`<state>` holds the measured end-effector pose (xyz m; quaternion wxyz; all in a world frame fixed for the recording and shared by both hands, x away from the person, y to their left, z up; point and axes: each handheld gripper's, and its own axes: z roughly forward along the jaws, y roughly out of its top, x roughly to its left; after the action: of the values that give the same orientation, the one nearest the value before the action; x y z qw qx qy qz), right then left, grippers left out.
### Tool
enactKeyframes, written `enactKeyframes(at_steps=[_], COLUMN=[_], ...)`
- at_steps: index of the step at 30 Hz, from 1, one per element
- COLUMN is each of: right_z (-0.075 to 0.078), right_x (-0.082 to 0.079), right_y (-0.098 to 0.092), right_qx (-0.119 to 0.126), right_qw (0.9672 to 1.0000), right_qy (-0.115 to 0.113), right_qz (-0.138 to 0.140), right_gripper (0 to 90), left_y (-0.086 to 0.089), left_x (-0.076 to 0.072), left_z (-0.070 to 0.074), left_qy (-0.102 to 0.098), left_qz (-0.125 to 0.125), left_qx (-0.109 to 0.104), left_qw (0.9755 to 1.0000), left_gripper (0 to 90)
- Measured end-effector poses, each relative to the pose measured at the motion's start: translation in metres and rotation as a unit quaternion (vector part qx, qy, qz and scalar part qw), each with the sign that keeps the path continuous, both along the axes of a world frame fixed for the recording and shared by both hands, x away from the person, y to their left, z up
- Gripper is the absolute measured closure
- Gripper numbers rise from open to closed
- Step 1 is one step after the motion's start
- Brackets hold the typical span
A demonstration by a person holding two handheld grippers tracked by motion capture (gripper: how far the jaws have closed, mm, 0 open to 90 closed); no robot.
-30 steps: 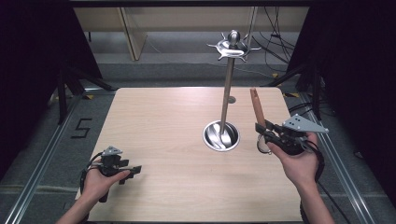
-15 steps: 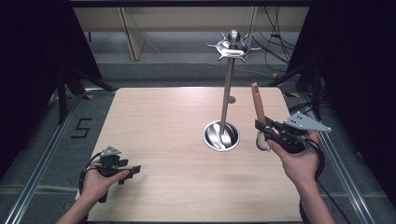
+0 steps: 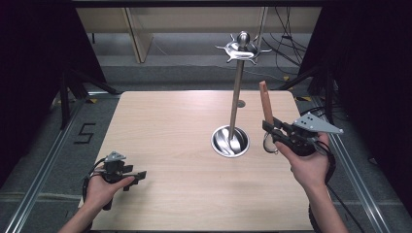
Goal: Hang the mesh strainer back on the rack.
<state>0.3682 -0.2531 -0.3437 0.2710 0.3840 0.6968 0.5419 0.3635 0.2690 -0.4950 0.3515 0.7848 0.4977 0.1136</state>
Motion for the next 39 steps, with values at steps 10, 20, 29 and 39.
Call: enactKeyframes(at_steps=[10, 20, 29, 39], right_z=[0.006, 0.013, 0.019, 0.023], right_x=[-0.002, -0.001, 0.004, 0.004], right_y=[0.001, 0.001, 0.006, 0.015], right_qx=[0.012, 0.023, 0.027, 0.045], right_qw=[0.9999, 0.9997, 0.999, 0.9983], right_qy=[-0.001, -0.01, -0.032, -0.031], right_qz=[-0.001, 0.007, 0.011, 0.022], right_gripper=[70.0, 69.9, 70.0, 70.0], left_y=[-0.001, -0.003, -0.003, -0.003], left_x=[0.0, 0.0, 0.0, 0.0], left_z=[0.0, 0.0, 0.001, 0.001], left_qy=[-0.005, -0.009, -0.008, -0.008], left_qz=[0.0, 0.004, -0.001, -0.006], left_qx=[-0.003, -0.015, -0.01, -0.009], left_qw=[1.0, 0.9998, 0.9999, 0.9999], left_gripper=[32.3, 32.3, 32.3, 32.3])
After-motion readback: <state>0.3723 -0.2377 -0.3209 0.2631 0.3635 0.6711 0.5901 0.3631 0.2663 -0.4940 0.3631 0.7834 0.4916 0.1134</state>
